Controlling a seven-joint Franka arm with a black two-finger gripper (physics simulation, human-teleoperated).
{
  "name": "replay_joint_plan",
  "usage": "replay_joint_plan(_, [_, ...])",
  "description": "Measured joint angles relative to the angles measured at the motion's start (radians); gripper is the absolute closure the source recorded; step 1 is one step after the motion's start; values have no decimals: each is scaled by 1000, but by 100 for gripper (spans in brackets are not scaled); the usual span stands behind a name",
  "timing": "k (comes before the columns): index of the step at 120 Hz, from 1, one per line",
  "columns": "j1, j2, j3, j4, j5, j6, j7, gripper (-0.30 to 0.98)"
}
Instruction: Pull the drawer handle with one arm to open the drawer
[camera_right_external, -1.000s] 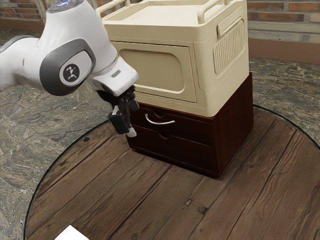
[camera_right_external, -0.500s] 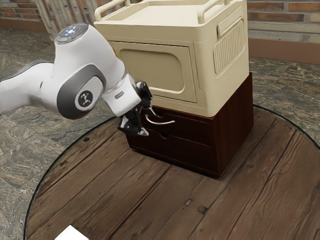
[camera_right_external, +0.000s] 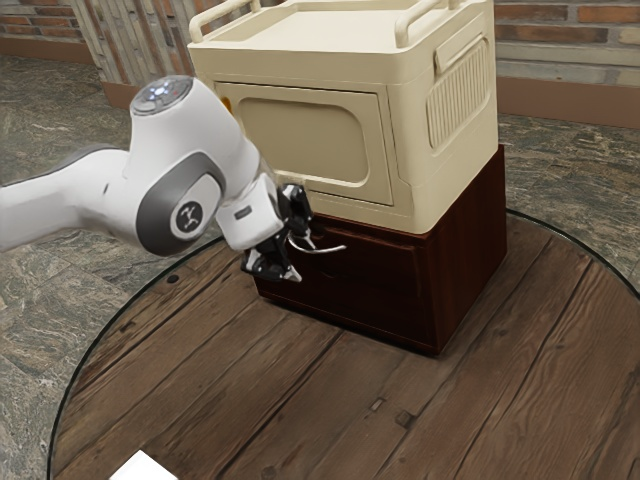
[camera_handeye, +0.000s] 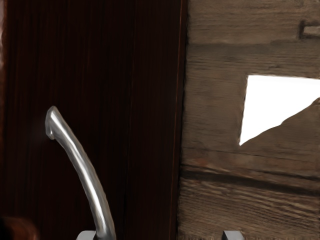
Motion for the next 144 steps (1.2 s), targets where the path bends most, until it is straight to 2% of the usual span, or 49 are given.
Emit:
replay_joint_plan(27, [-8,-109,9,-137,1,50,34,69])
replay_joint_plan(52, [-3,-283,9,-317,7,86,55,76])
replay_joint_plan(99, [6,-543,7,-548,12,111,79,79])
replay_joint_plan(128, [8,-556,7,-564,14,116,87,78])
replay_joint_plan(144, [10,-552,7,-564,11,115,89,70])
